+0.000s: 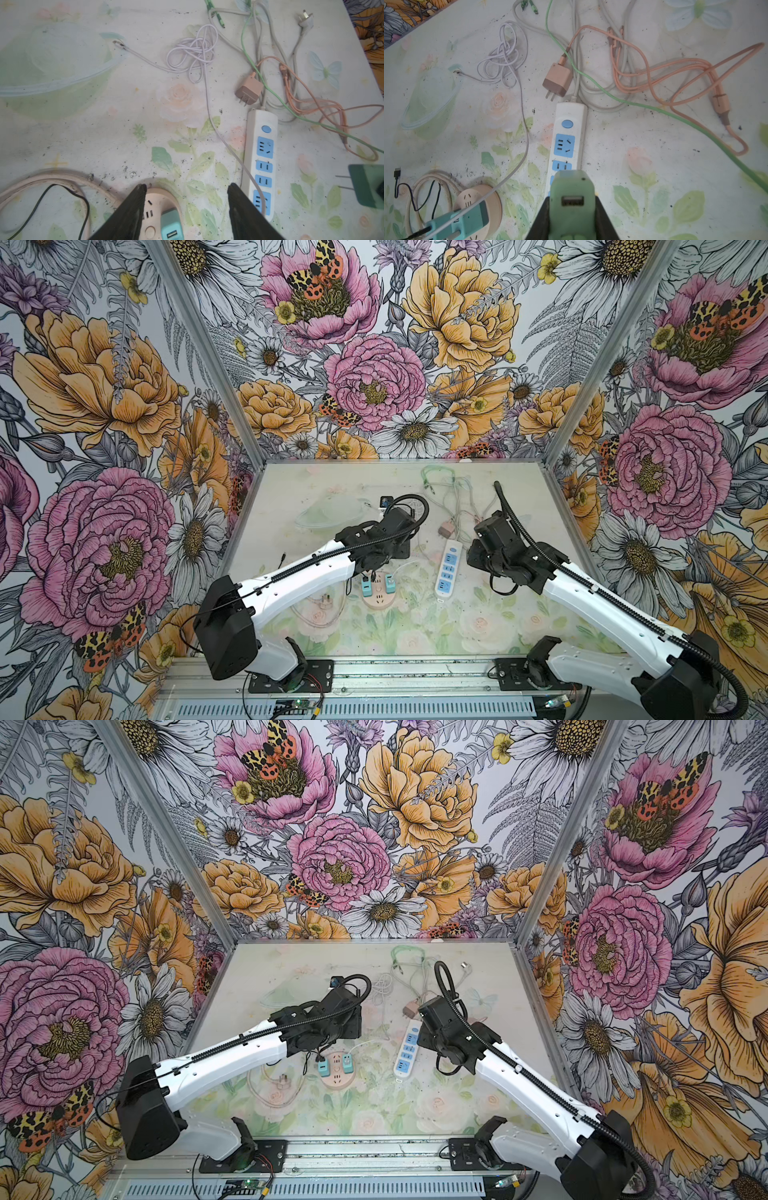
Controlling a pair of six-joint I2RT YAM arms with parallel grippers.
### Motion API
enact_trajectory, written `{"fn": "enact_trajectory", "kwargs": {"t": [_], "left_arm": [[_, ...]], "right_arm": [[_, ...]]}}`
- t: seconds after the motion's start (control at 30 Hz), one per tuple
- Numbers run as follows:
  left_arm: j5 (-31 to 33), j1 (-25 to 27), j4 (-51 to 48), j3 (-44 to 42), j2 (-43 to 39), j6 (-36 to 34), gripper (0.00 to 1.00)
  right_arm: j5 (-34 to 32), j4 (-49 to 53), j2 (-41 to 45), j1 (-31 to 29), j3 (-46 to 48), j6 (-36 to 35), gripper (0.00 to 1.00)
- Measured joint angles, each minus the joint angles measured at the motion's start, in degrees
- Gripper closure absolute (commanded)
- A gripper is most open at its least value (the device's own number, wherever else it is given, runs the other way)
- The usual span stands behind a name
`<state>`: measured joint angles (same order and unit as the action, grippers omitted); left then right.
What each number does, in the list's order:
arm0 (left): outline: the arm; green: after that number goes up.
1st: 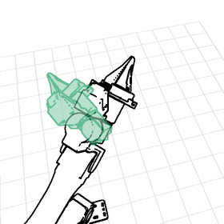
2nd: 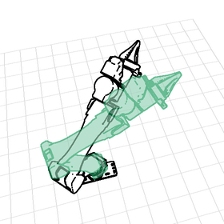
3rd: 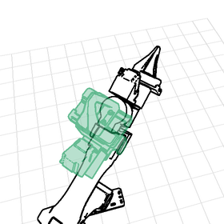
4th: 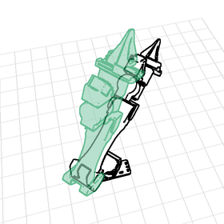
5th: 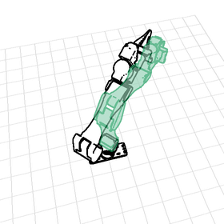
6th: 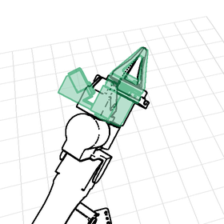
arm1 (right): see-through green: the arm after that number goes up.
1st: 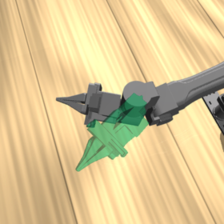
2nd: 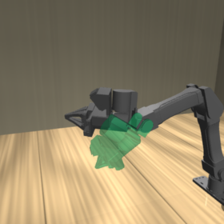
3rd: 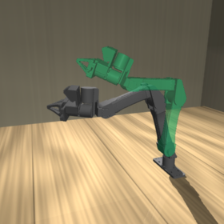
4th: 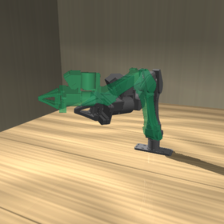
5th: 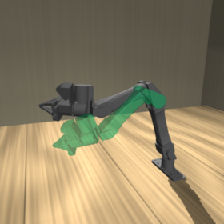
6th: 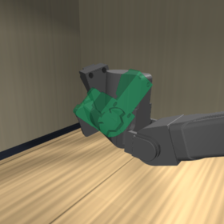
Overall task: Insert the plug
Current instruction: 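Position green charger over power strip with right gripper while left gripper moves over peach socket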
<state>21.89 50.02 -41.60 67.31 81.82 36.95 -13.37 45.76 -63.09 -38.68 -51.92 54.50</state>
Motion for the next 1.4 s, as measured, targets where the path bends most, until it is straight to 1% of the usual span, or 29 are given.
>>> {"fn": "enact_trajectory", "kwargs": {"t": [0.07,0.2,0.3,0.4,0.53,0.67,0.87,1.07,1.4], "left_arm": [[0.0,-2.3,-0.2,-1.4,-1.6,-0.4,0.35],[0.0,-5.0,-0.4,-2.4,-3.9,-1.4,0.35],[0.0,-5.7,-0.4,-2.6,-4.6,-1.9,0.35],[0.0,-5.7,-0.2,-3.3,-4.8,-2.0,0.35],[-0.1,-5.7,-0.2,-5.1,-5.3,-2.0,0.35],[-0.1,-5.7,-0.2,-7.0,-6.6,-2.0,0.35],[0.0,-5.7,-0.4,-8.2,-9.2,-2.0,0.35],[-0.1,-5.9,-0.3,-8.2,-10.6,-2.0,0.35],[-0.1,-6.1,-0.2,-8.8,-9.3,-2.0,0.35]], "right_arm": [[-3.1,0.0,-0.5,-5.2,0.1,3.6,1.00],[-6.3,-0.6,-4.2,-12.9,0.0,8.7,1.00],[-7.2,-0.8,-8.5,-16.6,0.0,12.4,1.00],[-8.3,-0.9,-10.9,-18.8,0.1,16.0,1.00],[-10.1,-1.2,-11.3,-19.5,0.8,19.5,1.00],[-11.5,-1.8,-13.4,-19.5,1.0,21.2,1.00],[-12.0,-2.4,-18.8,-19.5,1.0,21.6,1.00],[-11.9,-2.9,-19.1,-19.5,0.7,21.6,1.00],[-12.0,-3.3,-19.1,-19.6,0.7,21.6,1.00]]}}
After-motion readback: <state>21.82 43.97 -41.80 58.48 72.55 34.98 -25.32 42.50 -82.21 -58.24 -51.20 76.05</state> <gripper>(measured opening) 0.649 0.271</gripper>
